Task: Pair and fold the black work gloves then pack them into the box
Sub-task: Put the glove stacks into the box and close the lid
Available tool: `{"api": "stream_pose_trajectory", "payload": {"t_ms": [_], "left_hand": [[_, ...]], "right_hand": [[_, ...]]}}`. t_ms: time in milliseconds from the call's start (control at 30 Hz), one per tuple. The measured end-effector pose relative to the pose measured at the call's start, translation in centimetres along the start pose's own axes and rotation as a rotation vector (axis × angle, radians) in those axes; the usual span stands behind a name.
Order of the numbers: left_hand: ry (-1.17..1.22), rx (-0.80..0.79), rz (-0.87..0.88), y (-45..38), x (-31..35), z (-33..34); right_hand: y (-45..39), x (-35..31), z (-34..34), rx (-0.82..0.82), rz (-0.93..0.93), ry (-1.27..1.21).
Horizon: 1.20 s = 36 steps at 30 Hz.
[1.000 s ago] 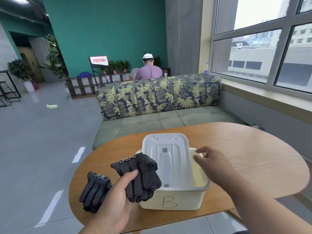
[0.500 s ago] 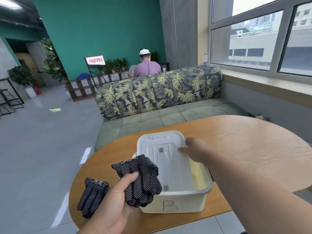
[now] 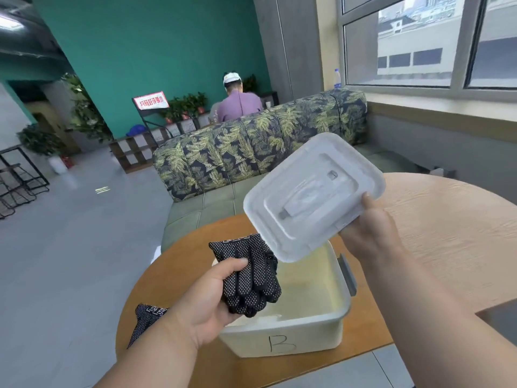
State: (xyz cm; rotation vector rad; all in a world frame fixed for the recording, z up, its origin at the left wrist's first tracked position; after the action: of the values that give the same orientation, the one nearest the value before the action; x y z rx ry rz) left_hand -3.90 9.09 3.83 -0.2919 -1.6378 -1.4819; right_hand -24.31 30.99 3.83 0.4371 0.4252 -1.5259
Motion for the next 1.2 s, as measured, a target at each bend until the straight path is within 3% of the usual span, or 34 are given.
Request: {"api": "stream_pose_trajectory", "payload": {"t_ms": [100,233,500,767,1200], "left_hand": [[-0.04,0.009,-0.108,-2.4,-0.4,1.6],[-0.177,-0.008,-0.266,-5.6,-1.8,4.1],[-0.331,-0.09,-0.407,-10.7,-4.2,7.6],[-0.316,-0.108,-0.443,-12.8,-5.0,8.3],[-0.411,0.009,-0.41,-13.8,-5.3,7.2]], "right_hand": [[-0.8,0.0,-0.8,0.089,0.016,-0.164],[-1.0,0.4,-1.6,0.044,0.043,-0.317],[-1.1,0.3,-2.0,0.04,0.02,-0.35],[-1.2,0.9,-1.7,-0.01,0.033,-0.313],[-0.7,3.1,-2.1,-0.022,0.1,-0.246]]}}
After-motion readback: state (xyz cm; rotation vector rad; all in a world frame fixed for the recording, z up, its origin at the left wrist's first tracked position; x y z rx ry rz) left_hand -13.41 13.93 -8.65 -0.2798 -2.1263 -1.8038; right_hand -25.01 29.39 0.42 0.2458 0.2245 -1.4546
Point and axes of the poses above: each hand's wrist, its own y-axis away from the middle knuckle, its own z-axis out of the palm, x = y × z, the point moved 7 cm from there along -y, towards the middle knuckle, and after that the axes turned 15 degrees about -z, right-handed, at the moved point
